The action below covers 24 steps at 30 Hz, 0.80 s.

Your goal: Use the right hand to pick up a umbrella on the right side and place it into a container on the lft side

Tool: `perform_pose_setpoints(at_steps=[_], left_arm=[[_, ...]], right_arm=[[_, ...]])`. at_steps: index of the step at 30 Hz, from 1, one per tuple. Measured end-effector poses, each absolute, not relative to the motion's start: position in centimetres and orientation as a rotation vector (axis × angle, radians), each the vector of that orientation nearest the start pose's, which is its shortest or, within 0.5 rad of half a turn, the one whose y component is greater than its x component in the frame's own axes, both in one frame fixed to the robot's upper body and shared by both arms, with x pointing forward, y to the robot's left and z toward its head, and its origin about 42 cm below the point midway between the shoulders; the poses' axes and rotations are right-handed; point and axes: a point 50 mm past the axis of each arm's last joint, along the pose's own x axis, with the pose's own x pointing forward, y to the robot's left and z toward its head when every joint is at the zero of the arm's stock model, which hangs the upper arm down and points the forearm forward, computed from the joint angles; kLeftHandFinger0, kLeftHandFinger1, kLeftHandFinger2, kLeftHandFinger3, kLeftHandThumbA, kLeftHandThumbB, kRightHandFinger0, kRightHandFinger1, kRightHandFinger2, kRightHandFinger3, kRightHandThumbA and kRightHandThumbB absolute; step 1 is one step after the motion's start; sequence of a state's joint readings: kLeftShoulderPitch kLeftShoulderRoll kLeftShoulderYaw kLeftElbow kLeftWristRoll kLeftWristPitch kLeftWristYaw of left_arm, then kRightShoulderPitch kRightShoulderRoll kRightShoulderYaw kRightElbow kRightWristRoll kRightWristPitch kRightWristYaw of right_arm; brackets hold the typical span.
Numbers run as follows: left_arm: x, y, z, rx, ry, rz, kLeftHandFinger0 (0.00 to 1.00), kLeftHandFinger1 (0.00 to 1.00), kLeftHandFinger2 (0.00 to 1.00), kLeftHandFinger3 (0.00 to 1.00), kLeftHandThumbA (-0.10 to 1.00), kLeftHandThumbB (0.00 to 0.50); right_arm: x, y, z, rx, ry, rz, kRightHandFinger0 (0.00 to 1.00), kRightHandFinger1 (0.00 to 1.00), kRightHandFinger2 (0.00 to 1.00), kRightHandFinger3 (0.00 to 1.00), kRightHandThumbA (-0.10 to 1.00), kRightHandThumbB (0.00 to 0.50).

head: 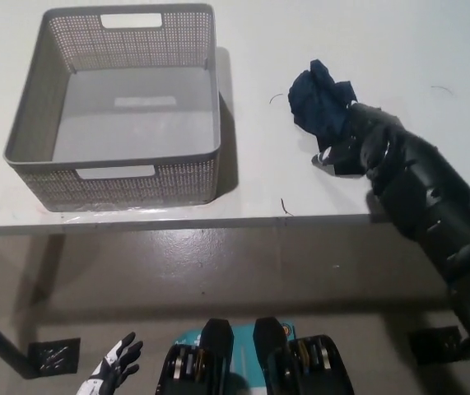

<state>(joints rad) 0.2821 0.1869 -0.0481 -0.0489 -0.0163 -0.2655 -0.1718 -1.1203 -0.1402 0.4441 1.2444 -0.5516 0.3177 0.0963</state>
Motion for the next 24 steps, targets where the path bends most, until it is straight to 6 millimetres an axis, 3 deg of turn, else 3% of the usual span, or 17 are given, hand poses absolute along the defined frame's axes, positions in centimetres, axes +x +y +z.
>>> perform_pose_setpoints(at_steps=[2, 3, 4, 5, 6, 7, 8, 9, 12, 14, 15, 16, 17, 18, 21, 22, 24], left_arm=[[18.1, 26.2, 6.4, 0.160, -0.015, -0.198, 1.00, 1.00, 1.00, 1.00, 1.00, 0.029], [18.1, 26.2, 6.4, 0.158, -0.015, -0.199, 1.00, 1.00, 1.00, 1.00, 1.00, 0.026], [18.1, 26.2, 6.4, 0.156, -0.015, -0.199, 1.00, 1.00, 1.00, 1.00, 1.00, 0.026], [18.0, 26.2, 6.4, 0.154, -0.013, -0.200, 1.00, 1.00, 1.00, 1.00, 1.00, 0.025], [18.0, 26.2, 6.4, 0.153, -0.012, -0.201, 1.00, 1.00, 1.00, 1.00, 1.00, 0.024], [17.9, 26.2, 6.4, 0.153, -0.011, -0.201, 1.00, 1.00, 1.00, 1.00, 1.00, 0.023], [17.9, 26.2, 6.4, 0.153, -0.010, -0.201, 1.00, 1.00, 1.00, 1.00, 1.00, 0.019], [17.9, 26.2, 6.4, 0.153, -0.011, -0.201, 1.00, 1.00, 1.00, 1.00, 1.00, 0.021], [18.1, 26.3, 6.5, 0.153, -0.015, -0.200, 1.00, 1.00, 1.00, 1.00, 1.00, 0.023], [18.1, 26.3, 6.5, 0.153, -0.015, -0.200, 1.00, 1.00, 1.00, 1.00, 1.00, 0.019], [18.1, 26.3, 6.5, 0.153, -0.015, -0.200, 1.00, 1.00, 1.00, 1.00, 1.00, 0.019], [18.1, 26.3, 6.5, 0.153, -0.015, -0.201, 1.00, 1.00, 1.00, 1.00, 1.00, 0.020], [18.1, 26.4, 6.5, 0.153, -0.015, -0.201, 1.00, 1.00, 1.00, 1.00, 1.00, 0.021], [18.1, 26.4, 6.4, 0.154, -0.014, -0.201, 1.00, 1.00, 1.00, 1.00, 1.00, 0.020], [18.0, 26.4, 6.4, 0.156, -0.011, -0.201, 1.00, 1.00, 1.00, 1.00, 1.00, 0.019], [17.9, 26.4, 6.4, 0.156, -0.009, -0.201, 1.00, 1.00, 1.00, 1.00, 1.00, 0.016], [17.7, 26.5, 6.3, 0.156, -0.005, -0.200, 1.00, 1.00, 1.00, 1.00, 1.00, 0.014]], right_arm=[[56.2, -17.6, 20.9, -1.220, 0.389, 0.186, 1.00, 1.00, 1.00, 1.00, 0.60, 0.447], [56.1, -17.9, 20.5, -1.231, 0.389, 0.176, 1.00, 1.00, 1.00, 1.00, 0.40, 0.410], [56.0, -18.1, 20.2, -1.244, 0.385, 0.167, 0.79, 0.92, 1.00, 1.00, 0.08, 0.331], [55.8, -18.5, 19.7, -1.265, 0.380, 0.154, 0.47, 0.57, 0.72, 1.00, -0.07, 0.302], [55.6, -18.8, 19.3, -1.281, 0.361, 0.138, 0.28, 0.37, 0.49, 0.88, -0.10, 0.255], [55.4, -19.0, 18.9, -1.290, 0.347, 0.128, 0.24, 0.33, 0.44, 0.79, -0.10, 0.251], [55.2, -19.2, 18.5, -1.300, 0.310, 0.101, 0.07, 0.17, 0.29, 0.62, -0.10, 0.217], [55.0, -19.5, 18.2, -1.303, 0.292, 0.084, 0.02, 0.12, 0.25, 0.57, -0.10, 0.223], [54.6, -20.8, 17.5, -1.294, 0.208, 0.015, 0.00, 0.03, 0.15, 0.33, -0.10, 0.196], [54.5, -21.1, 17.4, -1.280, 0.166, -0.007, 0.00, 0.01, 0.13, 0.31, -0.10, 0.209], [54.4, -21.3, 17.3, -1.268, 0.140, -0.019, 0.00, 0.00, 0.10, 0.31, -0.10, 0.152], [54.3, -21.4, 17.2, -1.256, 0.123, -0.027, 0.00, 0.00, 0.09, 0.25, -0.10, 0.181], [54.2, -21.5, 17.1, -1.241, 0.108, -0.035, 0.00, 0.05, 0.19, 0.25, -0.10, 0.179], [54.2, -21.6, 17.1, -1.221, 0.092, -0.044, 0.00, 0.15, 0.42, 0.35, -0.10, 0.183], [54.2, -21.7, 17.3, -1.169, 0.060, -0.059, 0.00, 0.26, 0.75, 0.69, -0.10, 0.210], [54.3, -21.7, 17.4, -1.152, 0.056, -0.063, 0.00, 0.35, 0.81, 0.74, -0.10, 0.210], [54.5, -21.5, 18.0, -1.113, 0.040, -0.072, 0.00, 0.34, 0.75, 0.67, -0.10, 0.203]])
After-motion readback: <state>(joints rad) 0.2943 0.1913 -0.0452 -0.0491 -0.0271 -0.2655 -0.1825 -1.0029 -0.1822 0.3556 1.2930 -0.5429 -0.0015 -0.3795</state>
